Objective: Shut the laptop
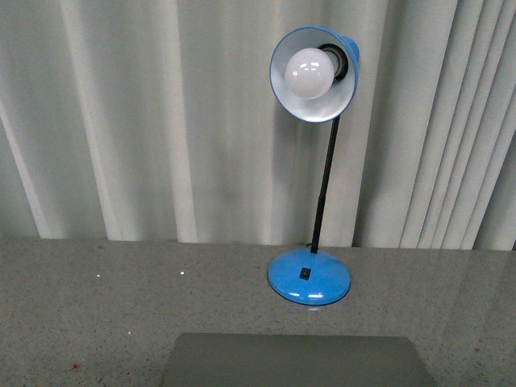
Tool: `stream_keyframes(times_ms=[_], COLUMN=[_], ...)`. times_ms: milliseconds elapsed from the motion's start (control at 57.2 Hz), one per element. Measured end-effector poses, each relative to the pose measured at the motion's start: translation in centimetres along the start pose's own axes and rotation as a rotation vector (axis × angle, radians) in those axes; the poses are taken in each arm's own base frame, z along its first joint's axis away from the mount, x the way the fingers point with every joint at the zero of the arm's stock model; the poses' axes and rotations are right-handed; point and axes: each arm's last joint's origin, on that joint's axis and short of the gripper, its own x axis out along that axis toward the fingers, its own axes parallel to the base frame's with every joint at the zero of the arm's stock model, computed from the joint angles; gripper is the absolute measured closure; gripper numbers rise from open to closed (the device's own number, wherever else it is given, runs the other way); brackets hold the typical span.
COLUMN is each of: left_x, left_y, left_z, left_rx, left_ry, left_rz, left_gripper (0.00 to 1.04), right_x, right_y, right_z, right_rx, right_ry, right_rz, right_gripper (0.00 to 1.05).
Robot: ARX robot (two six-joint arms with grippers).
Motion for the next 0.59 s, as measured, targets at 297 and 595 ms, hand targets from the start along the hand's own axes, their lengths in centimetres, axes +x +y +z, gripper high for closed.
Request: stream_keyframes(times_ms=[297, 595], left_x=[-1.1, -1.1], left_y=[0.0, 0.0], left_z=[-0.3, -0.3], left_rx=[0.0, 0.0], left_ry=[0.008, 0.005], left_rz=[0.0, 0.0], left_gripper=[1.01, 0.78], right_x=[-1.2, -1.3], right_y=[0.0, 0.0], right_z=[-0.4, -0.3], right_rx=[0.0, 0.0], right_ry=[0.015, 0.006], right_rz=[0.002, 0.002], right_gripper=[1.02, 0.81])
